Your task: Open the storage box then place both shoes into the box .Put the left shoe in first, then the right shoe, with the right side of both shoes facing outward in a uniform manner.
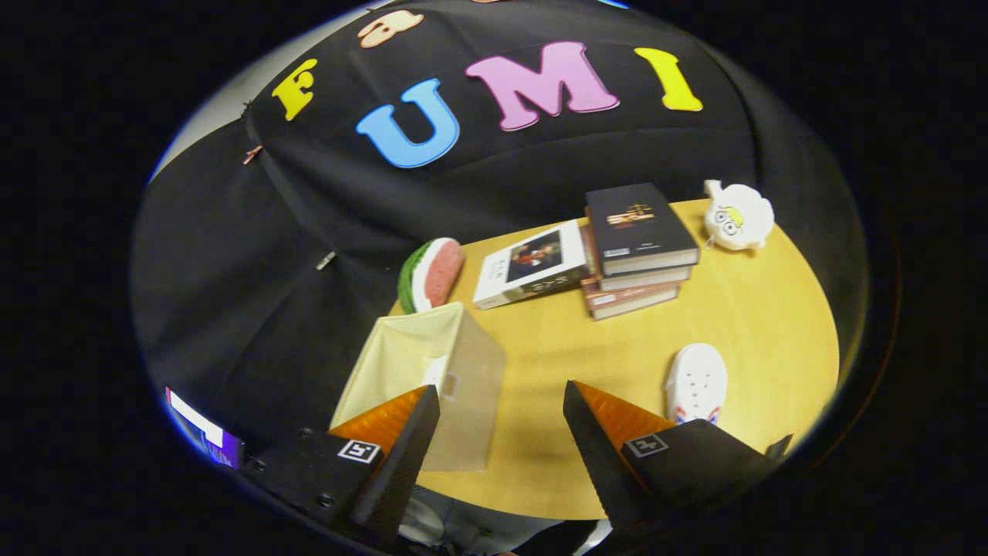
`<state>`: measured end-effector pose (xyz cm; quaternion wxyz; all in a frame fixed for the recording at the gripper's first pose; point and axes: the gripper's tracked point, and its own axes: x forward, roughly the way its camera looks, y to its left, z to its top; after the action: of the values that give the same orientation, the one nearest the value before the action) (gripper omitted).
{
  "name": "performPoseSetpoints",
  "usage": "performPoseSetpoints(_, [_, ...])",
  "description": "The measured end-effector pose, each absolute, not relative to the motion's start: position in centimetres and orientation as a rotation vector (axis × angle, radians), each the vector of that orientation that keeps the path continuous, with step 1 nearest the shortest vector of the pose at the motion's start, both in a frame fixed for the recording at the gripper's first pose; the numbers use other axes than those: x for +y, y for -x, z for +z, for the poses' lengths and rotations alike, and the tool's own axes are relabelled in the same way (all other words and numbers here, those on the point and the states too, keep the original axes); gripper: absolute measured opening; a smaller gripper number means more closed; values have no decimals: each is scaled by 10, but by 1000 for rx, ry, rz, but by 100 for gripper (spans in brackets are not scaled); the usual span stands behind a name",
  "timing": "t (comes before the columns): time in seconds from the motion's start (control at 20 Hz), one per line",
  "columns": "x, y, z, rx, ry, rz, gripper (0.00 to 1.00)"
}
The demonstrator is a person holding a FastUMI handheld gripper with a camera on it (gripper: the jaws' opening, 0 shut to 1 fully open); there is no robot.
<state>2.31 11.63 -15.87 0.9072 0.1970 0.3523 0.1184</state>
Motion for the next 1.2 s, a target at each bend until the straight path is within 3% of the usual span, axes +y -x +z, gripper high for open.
performPoseSetpoints(0.2, [10,-26,-219,791,-363,45,99])
performPoseSetpoints(0.4, [-55,-13,-286,920,-316,-65,98])
performPoseSetpoints(0.95, [-20,-29,-389,1183,-579,15,93])
performPoseSetpoints(1.0, [-15,-31,-392,1197,-609,21,88])
performPoseSetpoints(1.15, [-11,-29,-397,1220,-563,71,53])
performPoseSetpoints(1.2, [-13,-29,-393,1226,-541,92,51])
